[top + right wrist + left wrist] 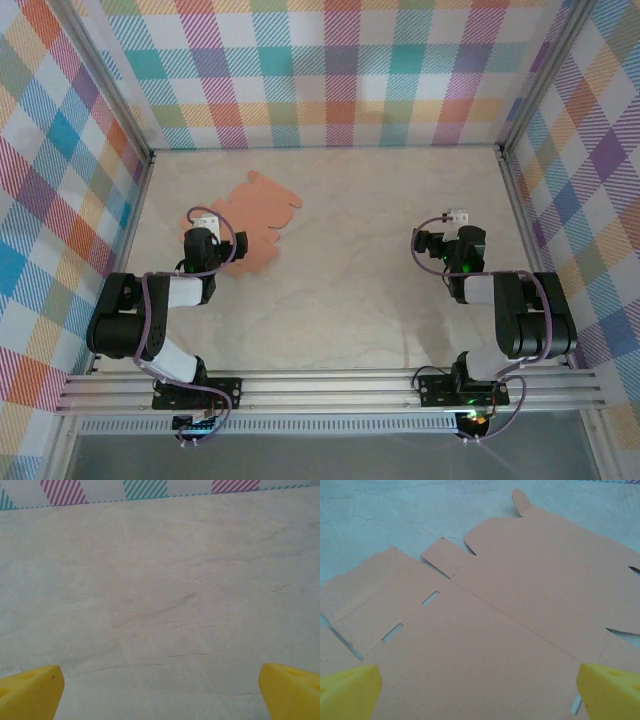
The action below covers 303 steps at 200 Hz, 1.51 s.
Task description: Fold the paper box
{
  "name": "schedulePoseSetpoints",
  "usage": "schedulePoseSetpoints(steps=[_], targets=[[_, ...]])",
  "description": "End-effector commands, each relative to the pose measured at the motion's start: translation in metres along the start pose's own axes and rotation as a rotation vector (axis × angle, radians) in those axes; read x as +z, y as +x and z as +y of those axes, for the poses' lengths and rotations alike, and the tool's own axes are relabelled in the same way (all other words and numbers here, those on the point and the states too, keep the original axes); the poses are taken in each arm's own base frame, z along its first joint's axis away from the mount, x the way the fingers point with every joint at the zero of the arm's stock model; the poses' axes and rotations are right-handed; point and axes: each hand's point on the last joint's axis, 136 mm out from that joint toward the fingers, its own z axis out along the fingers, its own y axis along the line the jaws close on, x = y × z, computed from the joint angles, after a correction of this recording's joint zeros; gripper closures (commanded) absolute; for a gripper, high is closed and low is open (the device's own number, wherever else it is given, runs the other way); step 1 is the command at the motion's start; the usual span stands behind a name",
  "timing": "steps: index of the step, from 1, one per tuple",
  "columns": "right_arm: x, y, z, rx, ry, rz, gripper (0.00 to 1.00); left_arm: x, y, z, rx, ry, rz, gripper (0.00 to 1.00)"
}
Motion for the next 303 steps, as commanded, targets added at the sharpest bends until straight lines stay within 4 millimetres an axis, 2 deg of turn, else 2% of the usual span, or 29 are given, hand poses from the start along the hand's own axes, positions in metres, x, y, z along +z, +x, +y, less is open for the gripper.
schedulePoseSetpoints(steps=[1, 158, 213, 240, 258, 275, 303], targets=[[0.0, -0.003, 0.003, -0.015, -0.021, -0.025, 0.0, 0.0, -0.005, -0.002, 0.006, 0.015, -0.02, 0.0], [0.0, -0.004, 0.0, -0.006, -0.001, -0.026, 0.0, -0.002, -0.006, 0.002, -0.001, -0.013, -0.032, 0.0], [-0.017, -0.027, 0.004, -0.007, -0.005, -0.008, 0.0, -0.027, -0.031, 0.008, -0.011, -0.086, -0.02, 0.0], [-0.026, -0.039, 0.01, 0.009, 0.002, 0.027, 0.0, -0.043, -0.054, 0.004, -0.067, -0.087, -0.042, 0.0], [-0.031, -0.049, 0.023, 0.034, -0.038, 0.043, 0.0, -0.043, -0.062, -0.001, -0.163, -0.081, 0.005, 0.0], [-0.035, -0.059, 0.048, 0.022, -0.108, 0.054, 0.0, -0.036, -0.063, -0.006, -0.313, -0.079, 0.082, 0.0], [-0.041, -0.07, 0.094, 0.018, -0.226, 0.08, 0.0, -0.008, -0.051, -0.02, -0.456, -0.077, 0.27, 0.0]])
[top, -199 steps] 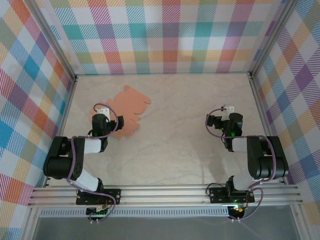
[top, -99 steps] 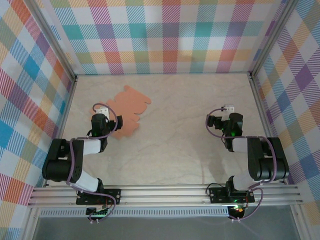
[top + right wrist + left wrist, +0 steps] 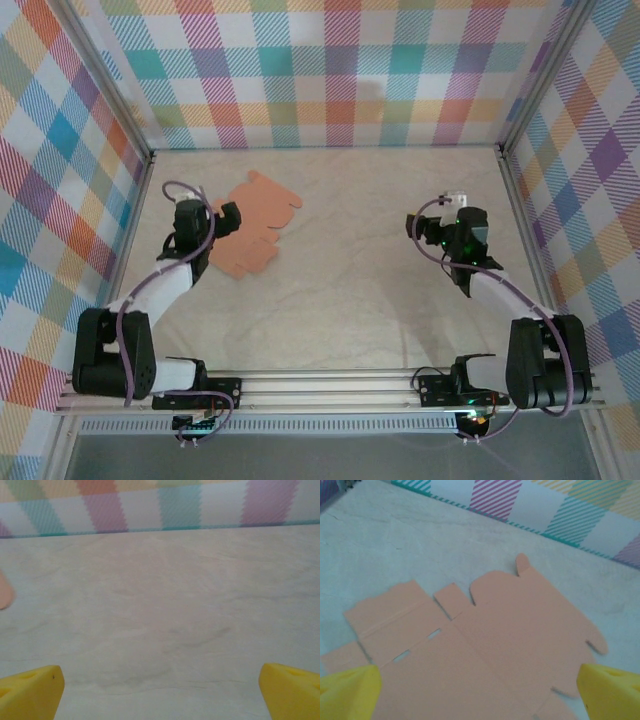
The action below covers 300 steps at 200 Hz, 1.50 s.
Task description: Fold the paper box
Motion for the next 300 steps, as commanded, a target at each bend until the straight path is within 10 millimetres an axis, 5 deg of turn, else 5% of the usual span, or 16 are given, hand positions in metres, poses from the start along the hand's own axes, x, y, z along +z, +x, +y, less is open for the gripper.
schedulePoseSetpoints(steps=[1, 46, 103, 150, 197, 221, 239, 262, 288, 300], targets=[[-0.004, -0.004, 0.04, 0.024, -0.111, 0.063, 0.0, 0.02, 0.035, -0.006, -0.183, -0.039, 0.241, 0.0], [0.0, 0.0, 0.11, 0.034, -0.297, 0.151, 0.0, 0.074, 0.054, -0.018, -0.278, -0.08, 0.393, 0.0], [0.008, 0.013, 0.116, 0.103, -0.3, 0.218, 0.0, 0.115, 0.092, -0.036, -0.226, -0.064, 0.546, 0.0], [0.012, 0.015, 0.105, 0.133, -0.231, 0.252, 0.0, 0.111, 0.132, -0.073, -0.142, 0.044, 0.698, 0.0], [0.017, 0.018, 0.096, 0.234, -0.195, 0.297, 0.0, 0.095, 0.165, -0.146, -0.059, 0.203, 0.784, 0.0], [0.017, 0.017, 0.089, 0.29, -0.204, 0.317, 0.0, 0.082, 0.17, -0.189, -0.007, 0.302, 0.789, 0.0], [0.019, 0.015, 0.08, 0.329, -0.196, 0.329, 0.0, 0.072, 0.156, -0.21, 0.031, 0.348, 0.722, 0.0], [0.026, 0.013, 0.069, 0.346, -0.179, 0.363, 0.0, 0.063, 0.118, -0.209, 0.007, 0.33, 0.565, 0.0], [0.038, 0.01, 0.07, 0.333, -0.194, 0.388, 0.0, 0.044, 0.092, -0.163, -0.09, 0.136, 0.423, 0.0], [0.045, 0.01, 0.074, 0.343, -0.218, 0.398, 0.0, 0.033, 0.096, -0.143, -0.153, 0.083, 0.41, 0.0]])
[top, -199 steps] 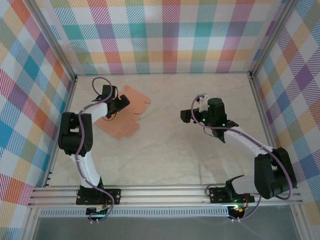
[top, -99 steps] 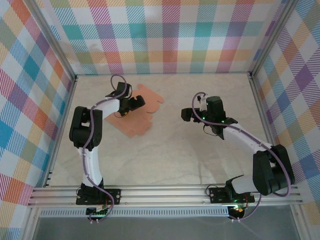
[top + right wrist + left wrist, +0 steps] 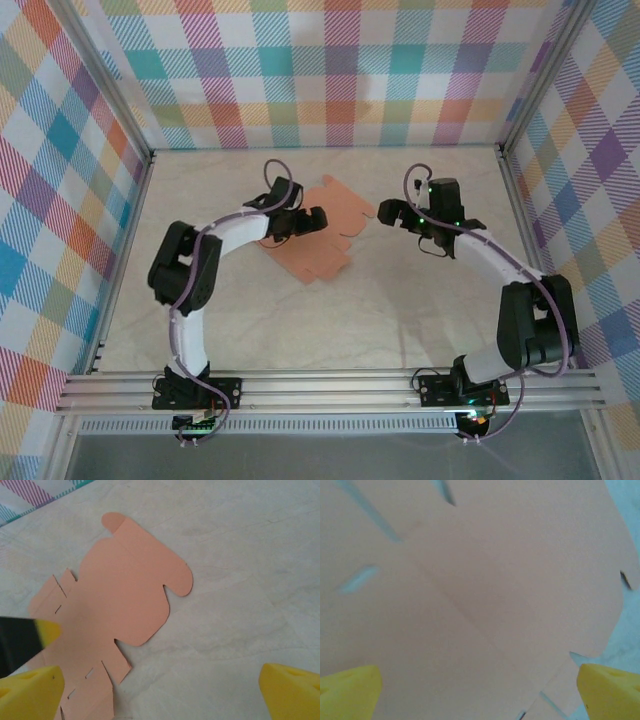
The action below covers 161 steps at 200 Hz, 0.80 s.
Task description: Fold the paper box
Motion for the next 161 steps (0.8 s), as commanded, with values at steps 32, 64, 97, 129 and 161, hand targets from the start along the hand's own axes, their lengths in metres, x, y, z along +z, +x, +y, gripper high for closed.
schedulePoseSetpoints(steps=[32, 64, 97, 129, 161], targets=[[0.034, 0.013, 0.021, 0.144, -0.121, 0.203, 0.04, -0.063, 0.002, 0.056, -0.269, -0.113, -0.196, 0.0], [0.052, 0.052, 0.025, 0.407, -0.177, 0.362, 0.23, -0.072, 0.01, 0.078, -0.313, -0.145, -0.207, 0.01], [0.066, 0.089, 0.054, 0.538, -0.284, 0.468, 0.4, -0.074, 0.011, 0.091, -0.361, -0.144, -0.212, 0.01], [0.078, 0.117, 0.07, 0.578, -0.292, 0.524, 0.44, -0.071, 0.015, 0.095, -0.403, -0.12, -0.201, 0.01], [0.089, 0.131, 0.078, 0.597, -0.31, 0.552, 0.46, -0.071, 0.019, 0.101, -0.423, -0.121, -0.202, 0.01]])
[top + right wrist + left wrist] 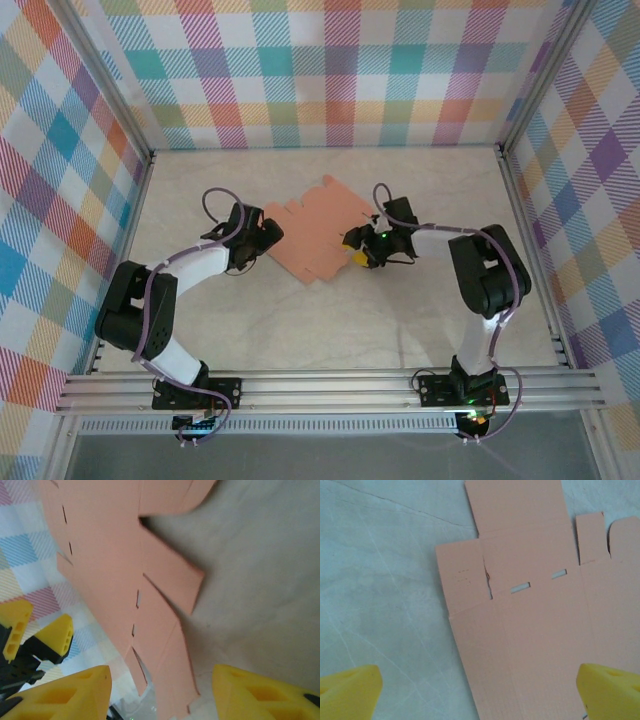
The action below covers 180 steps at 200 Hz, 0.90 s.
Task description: Fold the paper box
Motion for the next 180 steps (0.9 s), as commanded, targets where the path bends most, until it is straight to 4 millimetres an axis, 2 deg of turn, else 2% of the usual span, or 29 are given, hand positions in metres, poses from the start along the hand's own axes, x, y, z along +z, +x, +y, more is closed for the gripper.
schedulePoseSetpoints(steps=[1, 21, 36, 43, 60, 93, 136, 180], targets=[[0.011, 0.002, 0.008, 0.042, -0.065, 0.024, 0.46, -0.006, -0.005, 0.0, -0.045, 0.031, -0.016, 0.01], [0.016, -0.001, 0.01, 0.052, -0.078, 0.025, 0.57, -0.006, -0.003, 0.001, -0.065, 0.047, -0.016, 0.01], [0.017, -0.004, 0.013, 0.05, -0.088, 0.025, 0.71, -0.004, -0.001, 0.003, -0.079, 0.053, -0.008, 0.01], [0.017, -0.004, 0.016, 0.046, -0.094, 0.025, 0.82, -0.003, 0.0, 0.003, -0.084, 0.057, -0.003, 0.01], [0.013, -0.006, 0.025, 0.023, -0.134, 0.007, 1.0, 0.0, 0.002, 0.002, -0.105, 0.076, 0.01, 0.01], [0.002, -0.01, 0.047, -0.024, -0.239, -0.043, 1.0, 0.002, 0.002, -0.002, -0.163, 0.144, 0.02, 0.01], [-0.011, -0.015, 0.073, -0.051, -0.389, -0.097, 1.0, 0.01, 0.005, -0.024, -0.224, 0.277, 0.05, 0.0], [-0.018, -0.012, 0.082, -0.058, -0.429, -0.1, 1.0, 0.014, 0.0, -0.044, -0.245, 0.369, 0.052, 0.03]])
